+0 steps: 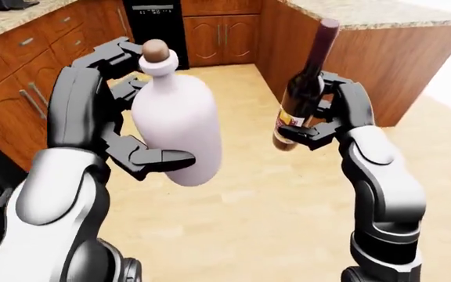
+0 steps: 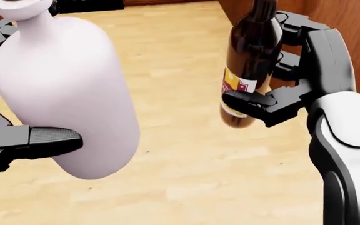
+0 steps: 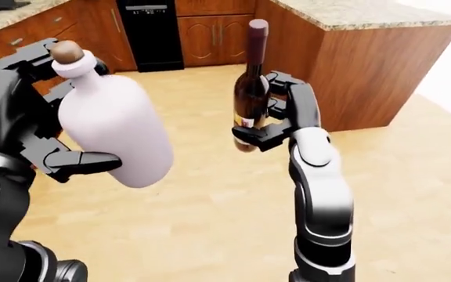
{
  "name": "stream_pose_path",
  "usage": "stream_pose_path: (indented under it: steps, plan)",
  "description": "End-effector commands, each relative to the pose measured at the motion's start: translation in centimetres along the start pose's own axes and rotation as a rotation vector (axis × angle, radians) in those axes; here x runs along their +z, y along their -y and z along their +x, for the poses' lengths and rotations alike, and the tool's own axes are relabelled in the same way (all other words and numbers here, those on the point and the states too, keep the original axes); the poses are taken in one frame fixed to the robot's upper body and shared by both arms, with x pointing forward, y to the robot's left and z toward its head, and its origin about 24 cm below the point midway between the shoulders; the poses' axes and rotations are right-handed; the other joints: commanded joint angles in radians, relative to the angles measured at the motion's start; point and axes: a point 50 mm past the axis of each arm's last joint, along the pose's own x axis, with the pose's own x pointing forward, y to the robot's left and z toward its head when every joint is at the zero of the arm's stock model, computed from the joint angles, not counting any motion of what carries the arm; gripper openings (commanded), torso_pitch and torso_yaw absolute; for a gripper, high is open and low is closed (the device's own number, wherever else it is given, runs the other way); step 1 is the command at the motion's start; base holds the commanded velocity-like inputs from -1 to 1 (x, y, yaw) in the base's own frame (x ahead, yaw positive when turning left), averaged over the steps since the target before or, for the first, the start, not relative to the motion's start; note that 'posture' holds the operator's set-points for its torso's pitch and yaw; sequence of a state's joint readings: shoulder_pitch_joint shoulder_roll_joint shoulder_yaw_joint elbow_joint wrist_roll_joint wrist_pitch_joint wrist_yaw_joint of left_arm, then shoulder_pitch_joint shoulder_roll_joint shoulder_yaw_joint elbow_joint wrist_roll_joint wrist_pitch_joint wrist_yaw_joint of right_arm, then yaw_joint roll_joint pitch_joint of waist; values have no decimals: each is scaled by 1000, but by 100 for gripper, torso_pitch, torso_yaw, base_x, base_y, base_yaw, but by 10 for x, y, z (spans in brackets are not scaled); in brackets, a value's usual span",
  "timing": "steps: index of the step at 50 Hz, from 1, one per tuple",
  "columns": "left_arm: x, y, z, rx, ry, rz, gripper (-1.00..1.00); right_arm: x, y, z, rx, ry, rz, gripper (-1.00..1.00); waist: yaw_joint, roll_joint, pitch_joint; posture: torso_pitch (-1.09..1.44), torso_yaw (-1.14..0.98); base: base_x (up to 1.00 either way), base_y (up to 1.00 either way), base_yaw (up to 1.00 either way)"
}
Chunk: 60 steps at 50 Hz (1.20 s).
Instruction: Move the drinks to the dining counter.
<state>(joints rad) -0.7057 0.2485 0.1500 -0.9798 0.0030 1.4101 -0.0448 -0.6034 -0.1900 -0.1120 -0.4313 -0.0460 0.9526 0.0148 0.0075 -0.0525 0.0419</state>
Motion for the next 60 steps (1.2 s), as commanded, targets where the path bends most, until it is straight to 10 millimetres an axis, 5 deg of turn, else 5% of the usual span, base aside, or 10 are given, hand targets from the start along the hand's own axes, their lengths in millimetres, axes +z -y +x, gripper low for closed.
stream_pose_path:
  steps: [1, 7, 16, 19, 28, 31, 33, 54, 58, 60]
  plan:
    - [15, -5, -3, 42, 107, 6, -100, 37, 0, -8, 5, 211, 15, -100, 0, -7, -21, 0, 0, 100, 38, 0]
    - [14, -3, -2, 33, 110, 6, -100, 35, 0, -7, 5, 208, 17, -100, 17, 139, -47, 0, 0, 100, 38, 0]
    - [17, -3, -3, 32, 117, 6, -100, 34, -2, -7, 13, 205, 17, -100, 36, 64, -25, 0, 0, 81, 15, 57]
    - [17, -3, -3, 32, 117, 6, -100, 34, -3, -7, 13, 206, 17, -100, 29, -60, -21, 0, 0, 69, 0, 88]
    - [15, -3, -3, 34, 115, 6, -100, 33, -1, -7, 5, 209, 29, -100, 51, -42, -3, 0, 0, 67, 26, 59]
    - [15, -3, -2, 34, 115, 7, -100, 32, -1, -8, 4, 205, 32, -100, 59, 13, -34, 0, 0, 66, 45, 0]
    - [15, -3, -3, 35, 115, 7, -100, 32, -1, -8, 4, 206, 33, -100, 53, 182, -47, 0, 0, 77, 22, 0]
    - [14, -1, -3, 33, 116, 6, -100, 31, 0, -9, 3, 209, 34, -100, -3, 0, -14, 0, 0, 85, 16, 0]
    - [15, -1, -3, 33, 118, 8, -100, 32, 0, -9, 4, 210, 37, -100, -6, 40, -29, 0, 0, 86, 16, 0]
    - [16, -2, -3, 33, 119, 8, -100, 32, 0, -8, 4, 209, 37, -100, 22, 174, -21, 0, 0, 85, 16, 0]
